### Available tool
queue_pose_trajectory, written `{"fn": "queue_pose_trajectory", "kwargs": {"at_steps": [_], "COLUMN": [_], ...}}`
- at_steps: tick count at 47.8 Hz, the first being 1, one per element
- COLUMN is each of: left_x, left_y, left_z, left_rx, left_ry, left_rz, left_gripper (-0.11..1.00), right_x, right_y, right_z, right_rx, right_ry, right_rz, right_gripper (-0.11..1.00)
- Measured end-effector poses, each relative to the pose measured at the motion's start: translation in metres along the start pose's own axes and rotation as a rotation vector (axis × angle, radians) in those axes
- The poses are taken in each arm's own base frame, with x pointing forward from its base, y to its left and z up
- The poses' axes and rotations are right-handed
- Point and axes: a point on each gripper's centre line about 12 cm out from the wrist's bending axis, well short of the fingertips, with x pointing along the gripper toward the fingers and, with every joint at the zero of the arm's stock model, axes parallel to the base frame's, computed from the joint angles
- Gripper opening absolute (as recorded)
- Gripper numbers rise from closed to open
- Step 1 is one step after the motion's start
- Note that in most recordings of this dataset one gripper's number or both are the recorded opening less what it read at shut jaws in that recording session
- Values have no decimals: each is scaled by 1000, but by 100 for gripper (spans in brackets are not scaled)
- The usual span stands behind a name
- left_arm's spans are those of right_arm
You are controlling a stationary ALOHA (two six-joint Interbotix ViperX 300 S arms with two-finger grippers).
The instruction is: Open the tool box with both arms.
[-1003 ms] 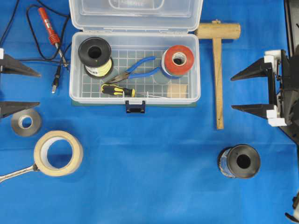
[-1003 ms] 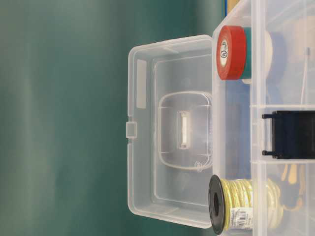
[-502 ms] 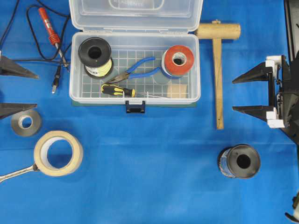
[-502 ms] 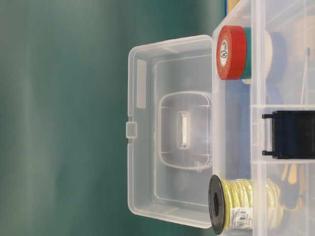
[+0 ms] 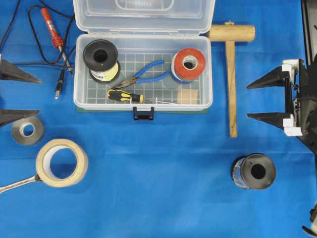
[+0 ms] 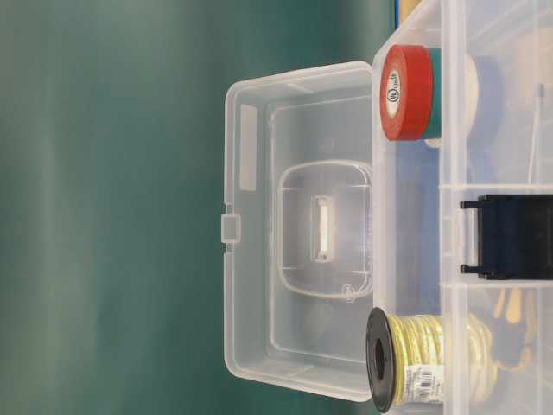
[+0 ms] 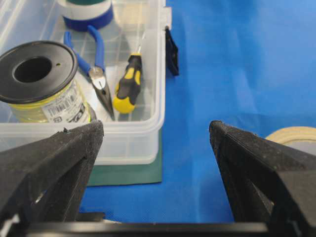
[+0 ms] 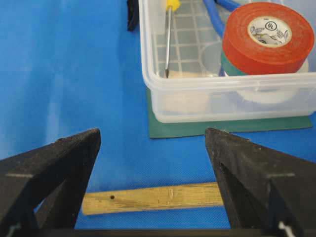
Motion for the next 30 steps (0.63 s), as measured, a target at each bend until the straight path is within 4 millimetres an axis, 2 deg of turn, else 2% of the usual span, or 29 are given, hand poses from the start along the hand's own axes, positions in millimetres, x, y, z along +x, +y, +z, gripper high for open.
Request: {"fn": "queue_pose_trajectory", "kwargs": {"at_steps": [30], "left_x": [0], "left_y": [0], "left_z": [0], "left_rx": [0], "left_ry": [0], "left_rz": [0], "left_gripper": [85], "right_x": [-2], "right_y": [0], "right_z": [1], "right_rx": [-3], "right_ry": [-4], "right_rz": [2], "right_gripper": [85]}}
